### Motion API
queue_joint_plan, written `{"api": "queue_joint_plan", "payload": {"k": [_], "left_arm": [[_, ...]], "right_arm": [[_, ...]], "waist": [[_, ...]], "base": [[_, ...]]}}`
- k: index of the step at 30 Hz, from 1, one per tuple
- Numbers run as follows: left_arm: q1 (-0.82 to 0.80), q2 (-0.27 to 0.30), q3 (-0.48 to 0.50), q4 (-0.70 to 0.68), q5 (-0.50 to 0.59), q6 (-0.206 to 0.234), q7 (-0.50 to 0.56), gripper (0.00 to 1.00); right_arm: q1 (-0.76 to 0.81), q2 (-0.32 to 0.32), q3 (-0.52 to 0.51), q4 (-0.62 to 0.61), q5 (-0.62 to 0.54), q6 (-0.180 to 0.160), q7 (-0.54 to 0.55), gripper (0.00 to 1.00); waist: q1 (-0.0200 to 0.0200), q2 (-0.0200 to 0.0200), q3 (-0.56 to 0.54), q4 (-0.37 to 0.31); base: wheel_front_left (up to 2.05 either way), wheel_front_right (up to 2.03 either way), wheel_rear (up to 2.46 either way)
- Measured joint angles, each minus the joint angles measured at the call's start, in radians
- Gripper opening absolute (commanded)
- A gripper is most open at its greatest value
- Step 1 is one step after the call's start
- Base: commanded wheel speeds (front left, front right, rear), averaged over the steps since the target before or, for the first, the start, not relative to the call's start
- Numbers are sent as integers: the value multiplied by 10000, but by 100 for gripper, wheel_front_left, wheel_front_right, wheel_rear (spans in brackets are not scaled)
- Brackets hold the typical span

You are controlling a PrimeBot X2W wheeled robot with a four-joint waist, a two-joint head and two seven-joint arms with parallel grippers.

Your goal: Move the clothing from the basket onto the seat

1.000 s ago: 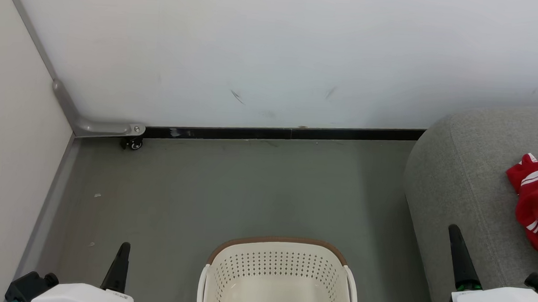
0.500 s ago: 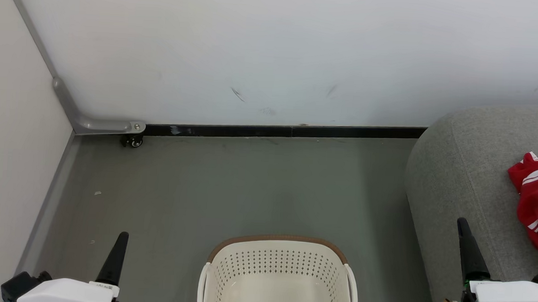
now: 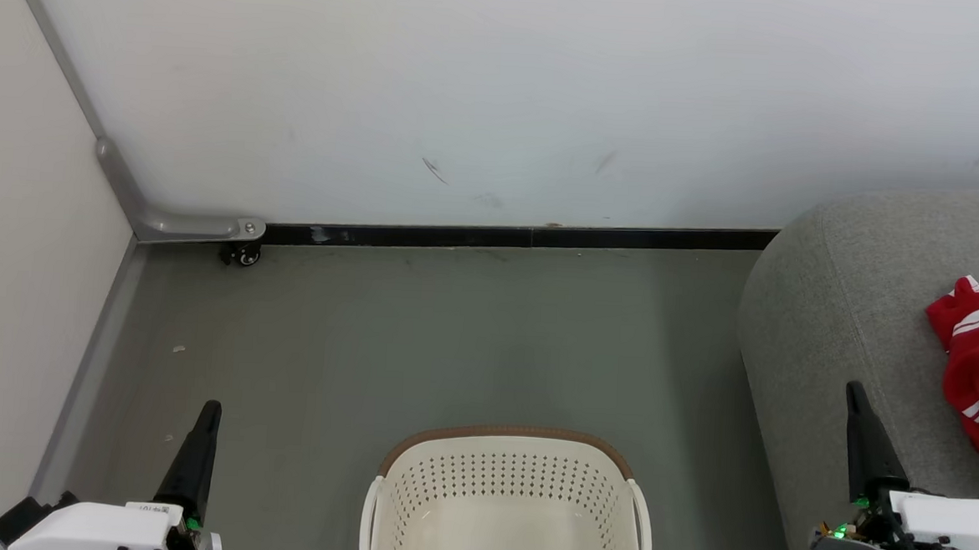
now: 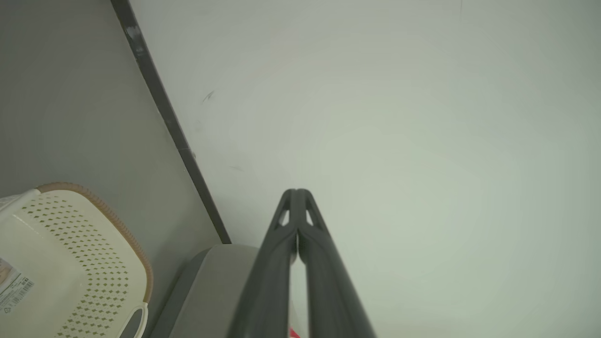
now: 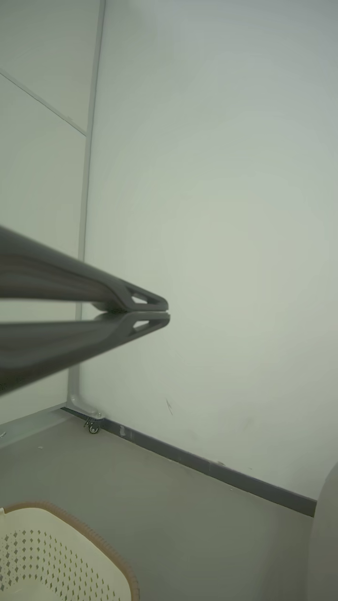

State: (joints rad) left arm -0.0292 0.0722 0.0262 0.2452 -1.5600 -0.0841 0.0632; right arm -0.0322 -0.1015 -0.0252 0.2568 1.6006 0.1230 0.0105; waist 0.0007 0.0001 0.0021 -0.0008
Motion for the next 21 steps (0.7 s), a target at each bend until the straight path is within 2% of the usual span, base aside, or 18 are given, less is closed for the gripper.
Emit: {"api": "queue_joint_plan", "payload": {"k": [6,21], "left_arm": [[-131,-123,211,48,-663,-230,163,0],[-164,-125,222,134,-663,-295,173,0]], "right_arm": [[-169,-38,-40,0,855,0,86,0],[-170,-40,-56,12,888,0,117,0]], "waist": [[0,0,11,6],[-2,0,11,6]], "base": [[0,0,0],[0,0,0]]}}
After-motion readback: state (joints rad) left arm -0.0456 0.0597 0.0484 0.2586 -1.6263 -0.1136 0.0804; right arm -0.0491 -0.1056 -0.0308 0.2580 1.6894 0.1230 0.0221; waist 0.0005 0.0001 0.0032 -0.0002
